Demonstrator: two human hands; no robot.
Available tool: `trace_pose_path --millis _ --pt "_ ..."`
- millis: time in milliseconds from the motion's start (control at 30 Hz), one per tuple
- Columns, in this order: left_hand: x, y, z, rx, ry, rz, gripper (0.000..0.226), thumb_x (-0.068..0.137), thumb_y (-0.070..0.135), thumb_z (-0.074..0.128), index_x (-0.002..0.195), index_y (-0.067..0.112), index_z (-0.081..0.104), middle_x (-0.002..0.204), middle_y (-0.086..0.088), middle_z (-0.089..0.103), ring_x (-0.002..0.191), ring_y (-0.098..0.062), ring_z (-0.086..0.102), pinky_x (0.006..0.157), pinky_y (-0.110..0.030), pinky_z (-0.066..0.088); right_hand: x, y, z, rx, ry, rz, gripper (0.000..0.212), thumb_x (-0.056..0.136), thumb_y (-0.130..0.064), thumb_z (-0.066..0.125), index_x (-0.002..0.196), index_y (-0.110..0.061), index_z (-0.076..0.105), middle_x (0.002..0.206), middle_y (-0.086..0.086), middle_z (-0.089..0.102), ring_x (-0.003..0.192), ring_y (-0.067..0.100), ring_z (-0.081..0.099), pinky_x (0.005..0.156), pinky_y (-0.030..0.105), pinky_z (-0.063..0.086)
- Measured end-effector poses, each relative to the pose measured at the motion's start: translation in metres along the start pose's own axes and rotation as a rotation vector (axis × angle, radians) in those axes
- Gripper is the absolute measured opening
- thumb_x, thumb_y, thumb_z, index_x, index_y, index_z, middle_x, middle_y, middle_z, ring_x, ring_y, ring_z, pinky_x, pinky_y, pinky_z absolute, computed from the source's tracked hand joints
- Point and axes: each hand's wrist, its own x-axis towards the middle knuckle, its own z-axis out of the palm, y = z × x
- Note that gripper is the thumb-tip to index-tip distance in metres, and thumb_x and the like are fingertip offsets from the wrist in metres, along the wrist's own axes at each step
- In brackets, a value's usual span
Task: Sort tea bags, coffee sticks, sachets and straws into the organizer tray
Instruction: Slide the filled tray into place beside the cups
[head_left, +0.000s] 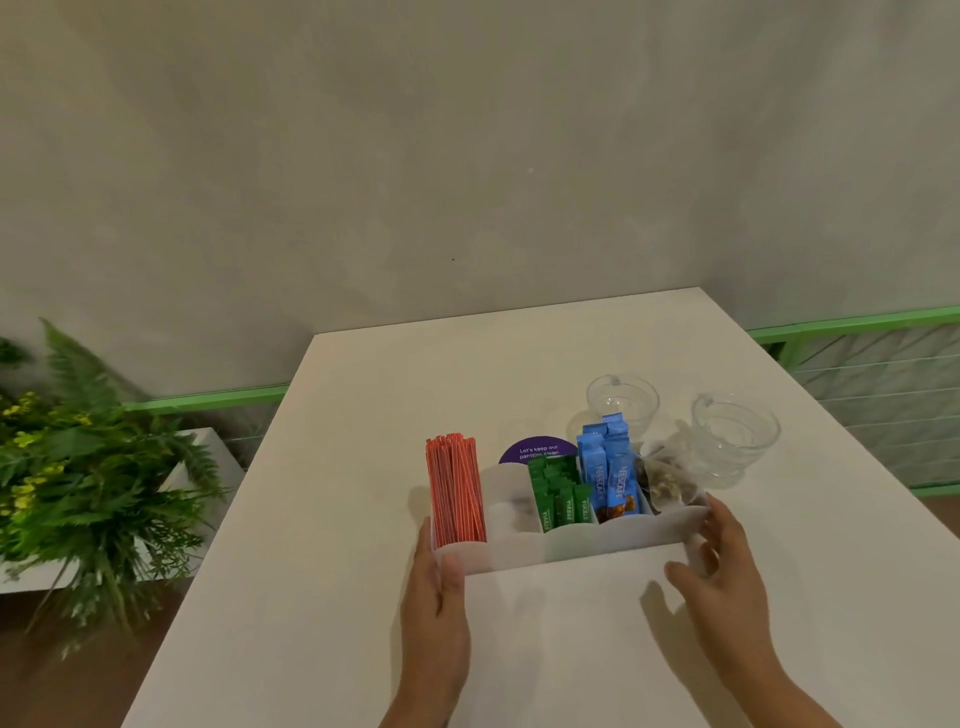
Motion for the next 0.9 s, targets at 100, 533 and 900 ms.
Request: trace_pose_path --millis 100,533,900 --pt "0.008 0.004 -0.011 -0.011 0.050 0.048 0.055 0.087 0.045 0.030 0.141 0.035 0.032 0.133 0.029 0.043 0.129 0.000 0.040 0.111 -0.027 0.030 -0.003 -0.003 0.011 0.038 -0.014 -0.009 0.084 0.057 -0.012 0.053 0.139 -0.025 0.037 0.131 -0.003 0.050 0.120 0.013 0.047 0.106 0.034 0.036" --pt "0.060 0.007 -0.065 0.040 0.080 0.059 0.042 0.100 0.029 0.029 0.142 0.029 0.033 0.120 0.019 0.051 0.106 0.006 0.050 0.085 -0.007 0.038 0.004 -0.018 0.086 0.056 -0.064 -0.012 0.083 0.071 0.016 0.055 0.142 -0.021 0.034 0.140 0.001 0.046 0.127 0.013 0.044 0.107 0.028 0.033" --pt "0.075 -0.010 -0.073 0.065 0.007 0.033 0.059 0.091 0.049 0.029 0.147 0.029 0.026 0.135 0.002 0.051 0.117 -0.017 0.053 0.085 -0.021 0.048 0.008 -0.019 0.097 -0.106 -0.028 -0.047 0.083 0.070 0.011 0.057 0.141 -0.025 0.033 0.133 -0.009 0.046 0.116 0.011 0.046 0.094 0.026 0.038"
